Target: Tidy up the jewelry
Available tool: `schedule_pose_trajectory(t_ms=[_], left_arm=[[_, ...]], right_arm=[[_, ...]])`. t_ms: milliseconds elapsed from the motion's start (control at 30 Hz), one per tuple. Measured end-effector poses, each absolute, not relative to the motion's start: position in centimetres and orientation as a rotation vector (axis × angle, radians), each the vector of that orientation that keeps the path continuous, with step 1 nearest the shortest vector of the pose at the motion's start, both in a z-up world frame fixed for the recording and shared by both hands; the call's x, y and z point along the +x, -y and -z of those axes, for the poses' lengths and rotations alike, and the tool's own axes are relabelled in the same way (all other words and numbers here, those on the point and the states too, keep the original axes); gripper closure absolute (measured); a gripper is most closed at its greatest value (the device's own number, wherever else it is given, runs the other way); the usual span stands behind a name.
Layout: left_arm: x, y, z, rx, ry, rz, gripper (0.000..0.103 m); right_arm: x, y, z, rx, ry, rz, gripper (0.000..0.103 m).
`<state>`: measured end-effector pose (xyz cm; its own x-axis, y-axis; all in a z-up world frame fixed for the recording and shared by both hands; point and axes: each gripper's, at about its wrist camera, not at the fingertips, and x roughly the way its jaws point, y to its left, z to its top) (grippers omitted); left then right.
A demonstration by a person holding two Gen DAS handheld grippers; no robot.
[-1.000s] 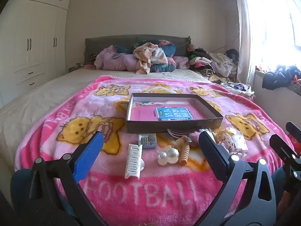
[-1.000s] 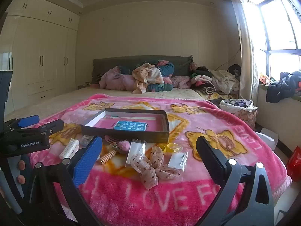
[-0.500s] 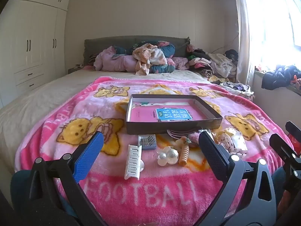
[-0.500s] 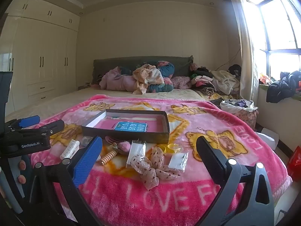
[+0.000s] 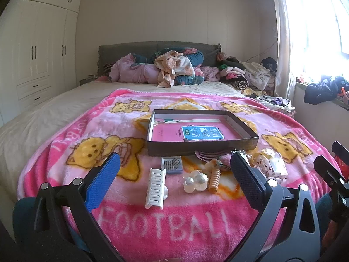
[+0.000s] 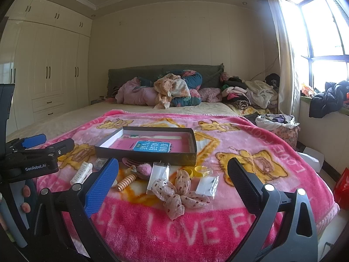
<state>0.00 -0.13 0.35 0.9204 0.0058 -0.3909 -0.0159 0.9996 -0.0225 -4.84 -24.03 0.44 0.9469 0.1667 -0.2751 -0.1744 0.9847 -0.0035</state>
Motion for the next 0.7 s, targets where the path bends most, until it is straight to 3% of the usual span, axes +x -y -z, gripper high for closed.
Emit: schedule_pose_trajectory(t_ms=[700], left_arm=[[0.02,0.36,-0.70,-0.026,-0.399,-0.012,0.010]], right_arm=[[-4.77,24.06,-0.34,-0.025,-0.282,-0.171,0.006]])
